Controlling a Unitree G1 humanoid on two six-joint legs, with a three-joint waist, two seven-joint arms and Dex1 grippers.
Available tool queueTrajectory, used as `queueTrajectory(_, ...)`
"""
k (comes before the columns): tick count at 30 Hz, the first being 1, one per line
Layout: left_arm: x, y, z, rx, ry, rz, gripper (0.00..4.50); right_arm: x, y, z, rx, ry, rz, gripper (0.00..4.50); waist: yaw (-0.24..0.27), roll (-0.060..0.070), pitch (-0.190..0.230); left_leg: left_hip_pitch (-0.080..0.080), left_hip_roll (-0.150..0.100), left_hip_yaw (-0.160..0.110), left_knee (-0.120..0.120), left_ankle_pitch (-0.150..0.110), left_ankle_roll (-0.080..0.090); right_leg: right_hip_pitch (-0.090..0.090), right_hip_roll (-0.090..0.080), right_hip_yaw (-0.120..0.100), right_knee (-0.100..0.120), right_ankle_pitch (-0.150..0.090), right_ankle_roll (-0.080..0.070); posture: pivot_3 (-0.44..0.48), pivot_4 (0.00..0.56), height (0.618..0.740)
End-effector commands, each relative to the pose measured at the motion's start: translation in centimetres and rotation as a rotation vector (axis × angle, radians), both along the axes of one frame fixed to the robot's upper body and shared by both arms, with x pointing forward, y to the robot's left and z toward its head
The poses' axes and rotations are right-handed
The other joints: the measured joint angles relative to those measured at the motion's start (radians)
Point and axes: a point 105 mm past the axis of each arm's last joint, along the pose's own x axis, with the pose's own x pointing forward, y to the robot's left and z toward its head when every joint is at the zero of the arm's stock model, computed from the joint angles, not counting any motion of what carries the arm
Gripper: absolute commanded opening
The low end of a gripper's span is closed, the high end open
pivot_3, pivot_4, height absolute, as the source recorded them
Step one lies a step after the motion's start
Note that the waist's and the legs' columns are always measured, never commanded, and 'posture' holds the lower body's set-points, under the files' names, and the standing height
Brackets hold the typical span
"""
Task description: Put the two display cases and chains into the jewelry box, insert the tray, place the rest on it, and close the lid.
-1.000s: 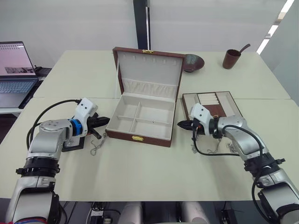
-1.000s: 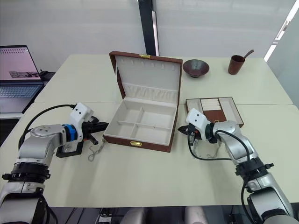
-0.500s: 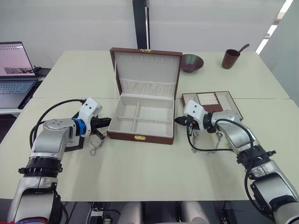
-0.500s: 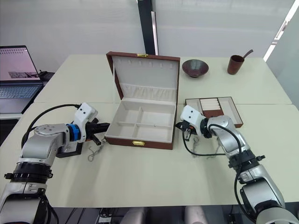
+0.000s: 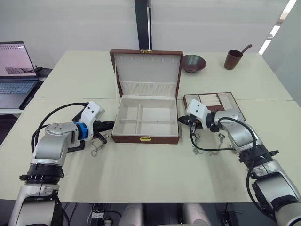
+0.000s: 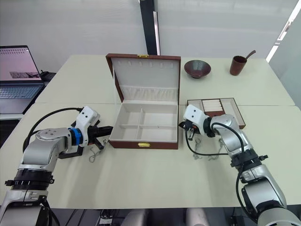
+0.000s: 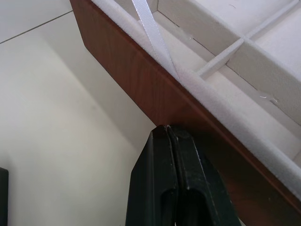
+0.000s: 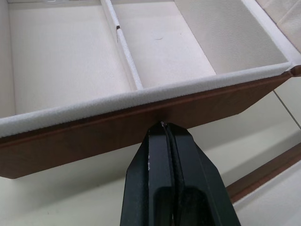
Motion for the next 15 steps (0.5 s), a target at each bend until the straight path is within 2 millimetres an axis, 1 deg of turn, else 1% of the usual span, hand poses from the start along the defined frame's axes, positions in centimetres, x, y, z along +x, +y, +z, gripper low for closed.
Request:
queueTrajectory(1,0.1,-2.3,1.5,-0.036,-0.073,-0.081,0.00,-0.6,2.2,1.4,0.044,-0.035,0.089,0.04,0.000,0.000,0.000,0.000,0.000,0.000,0.000,0.000,0.000,0.000,0.000,0.000,0.000,0.000,0.000,0.000,0.150,0.733)
queueTrajectory(7,0.2,-1.5,1.3,-0.029,-0.088,-0.044,0.00,-0.1,1.8,1.6,0.043,-0.041,0.048,0.04,0.000,0.000,0.000,0.000,0.000,0.000,0.000,0.000,0.000,0.000,0.000,0.000,0.000,0.000,0.000,0.000,0.150,0.733)
queueTrajectory(12,0.0,0.0,1.6,-0.024,-0.093,-0.005,0.00,0.3,0.5,2.3,0.037,-0.057,0.002,0.04,-0.002,0.000,0.000,0.000,0.000,0.000,0.000,0.000,0.000,0.000,0.000,0.000,0.000,0.000,0.000,0.000,0.150,0.733)
queueTrajectory(15,-0.4,0.3,1.6,-0.033,-0.087,-0.005,0.00,0.5,-0.4,2.6,0.031,-0.057,-0.020,0.04,-0.001,0.000,0.000,0.000,0.000,0.000,0.000,0.000,0.000,0.000,0.000,0.000,0.000,0.000,0.000,0.000,0.150,0.733)
